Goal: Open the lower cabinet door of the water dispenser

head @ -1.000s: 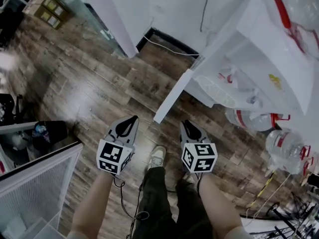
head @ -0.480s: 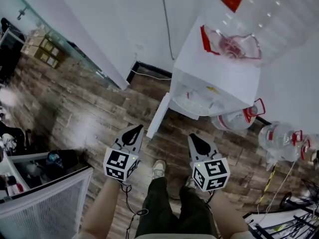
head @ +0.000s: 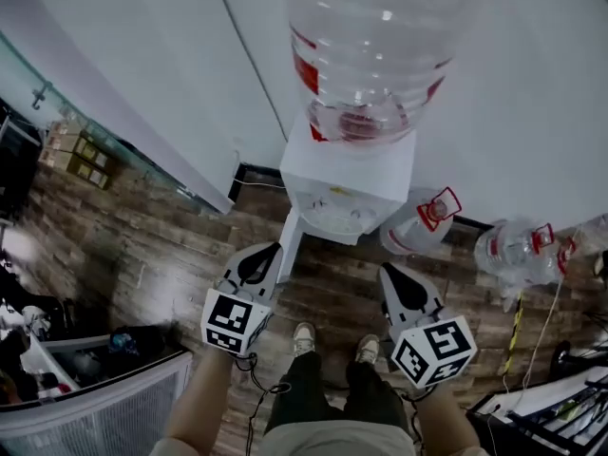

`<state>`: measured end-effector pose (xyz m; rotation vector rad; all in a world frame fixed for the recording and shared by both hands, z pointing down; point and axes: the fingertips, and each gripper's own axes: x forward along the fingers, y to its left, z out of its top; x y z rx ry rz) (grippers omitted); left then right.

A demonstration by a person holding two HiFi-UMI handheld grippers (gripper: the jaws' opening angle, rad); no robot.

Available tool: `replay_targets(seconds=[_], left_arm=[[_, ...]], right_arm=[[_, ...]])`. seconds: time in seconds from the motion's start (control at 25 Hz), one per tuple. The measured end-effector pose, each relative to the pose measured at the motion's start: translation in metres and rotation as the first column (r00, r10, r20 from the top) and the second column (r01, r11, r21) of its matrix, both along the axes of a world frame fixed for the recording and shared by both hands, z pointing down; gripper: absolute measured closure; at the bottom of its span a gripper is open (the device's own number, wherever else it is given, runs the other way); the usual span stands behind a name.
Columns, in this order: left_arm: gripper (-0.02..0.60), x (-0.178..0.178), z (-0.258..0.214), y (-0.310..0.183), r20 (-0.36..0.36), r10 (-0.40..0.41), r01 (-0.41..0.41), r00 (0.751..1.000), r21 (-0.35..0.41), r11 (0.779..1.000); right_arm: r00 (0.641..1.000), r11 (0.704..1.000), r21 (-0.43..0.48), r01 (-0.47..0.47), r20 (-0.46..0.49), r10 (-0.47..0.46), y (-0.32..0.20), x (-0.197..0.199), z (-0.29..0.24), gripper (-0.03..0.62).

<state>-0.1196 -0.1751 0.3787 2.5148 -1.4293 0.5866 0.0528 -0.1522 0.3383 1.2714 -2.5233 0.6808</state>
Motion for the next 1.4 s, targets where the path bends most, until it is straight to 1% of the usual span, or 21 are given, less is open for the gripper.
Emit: replay_targets(seconds=[0.12, 0.32, 0.4, 0.52, 0.64, 0.72, 0.8, 0.88, 0.92, 1.0, 1.04, 1.08, 1.24, 1.4], left_arm=[[0.575, 0.021, -0.048, 0.001, -0.036, 0.016, -0.015, 0.999, 0.031, 0.999], [0.575, 0.053, -0.123, 0.013, -0.044, 0.064, -0.059, 0.997, 0.116, 0.992], [0.575, 0.066, -0.153, 0.021, -0.029, 0.082, -0.077, 0.996, 0.163, 0.984], [0.575, 0.085, -0.199, 0.028, 0.008, 0.103, -0.102, 0.995, 0.256, 0.961], [0.575, 0.101, -0.231, 0.040, -0.003, 0.135, -0.129, 0.991, 0.283, 0.951], [0.575, 0.111, -0.250, 0.050, -0.025, 0.161, -0.147, 0.987, 0.300, 0.943], [0.575, 0.116, -0.269, 0.059, -0.047, 0.169, -0.145, 0.985, 0.320, 0.936], [0.575, 0.116, -0.286, 0.068, -0.061, 0.166, -0.135, 0.984, 0.343, 0.929], [0.575, 0.116, -0.293, 0.072, -0.065, 0.164, -0.131, 0.984, 0.355, 0.926], [0.575, 0.116, -0.303, 0.079, -0.060, 0.169, -0.136, 0.984, 0.370, 0.919], [0.575, 0.117, -0.306, 0.082, -0.053, 0.171, -0.139, 0.984, 0.374, 0.917], [0.575, 0.117, -0.310, 0.083, -0.049, 0.170, -0.140, 0.984, 0.377, 0.915], [0.575, 0.119, -0.318, 0.087, -0.062, 0.168, -0.131, 0.984, 0.391, 0.911], [0.575, 0.121, -0.317, 0.090, -0.061, 0.169, -0.133, 0.984, 0.389, 0.912]], right_arm=[[1.000, 0.998, 0.070, -0.003, 0.012, 0.002, 0.006, 0.021, -0.049, 0.588], [1.000, 0.984, 0.174, -0.023, 0.024, 0.019, 0.016, 0.050, -0.116, 0.588], [0.999, 0.978, 0.206, -0.024, 0.026, 0.019, 0.022, 0.060, -0.140, 0.588], [1.000, 0.966, 0.258, 0.000, 0.013, -0.004, 0.028, 0.068, -0.174, 0.588], [0.998, 0.940, 0.337, 0.052, -0.062, -0.033, 0.038, 0.073, -0.205, 0.588], [0.994, 0.918, 0.392, 0.063, -0.108, -0.022, 0.046, 0.080, -0.227, 0.588], [0.993, 0.897, 0.439, 0.055, -0.120, -0.002, 0.053, 0.088, -0.247, 0.588], [0.996, 0.881, 0.472, 0.040, -0.086, 0.001, 0.061, 0.095, -0.266, 0.588], [0.999, 0.878, 0.477, 0.033, -0.049, -0.010, 0.065, 0.098, -0.273, 0.588], [0.997, 0.883, 0.469, 0.021, 0.051, -0.051, 0.072, 0.101, -0.287, 0.588], [0.994, 0.884, 0.467, 0.018, 0.085, -0.065, 0.075, 0.103, -0.293, 0.588], [0.992, 0.882, 0.470, 0.016, 0.099, -0.071, 0.078, 0.104, -0.298, 0.588], [0.993, 0.874, 0.486, 0.018, 0.090, -0.070, 0.082, 0.107, -0.305, 0.588], [0.995, 0.872, 0.489, 0.025, 0.070, -0.067, 0.083, 0.108, -0.303, 0.588]])
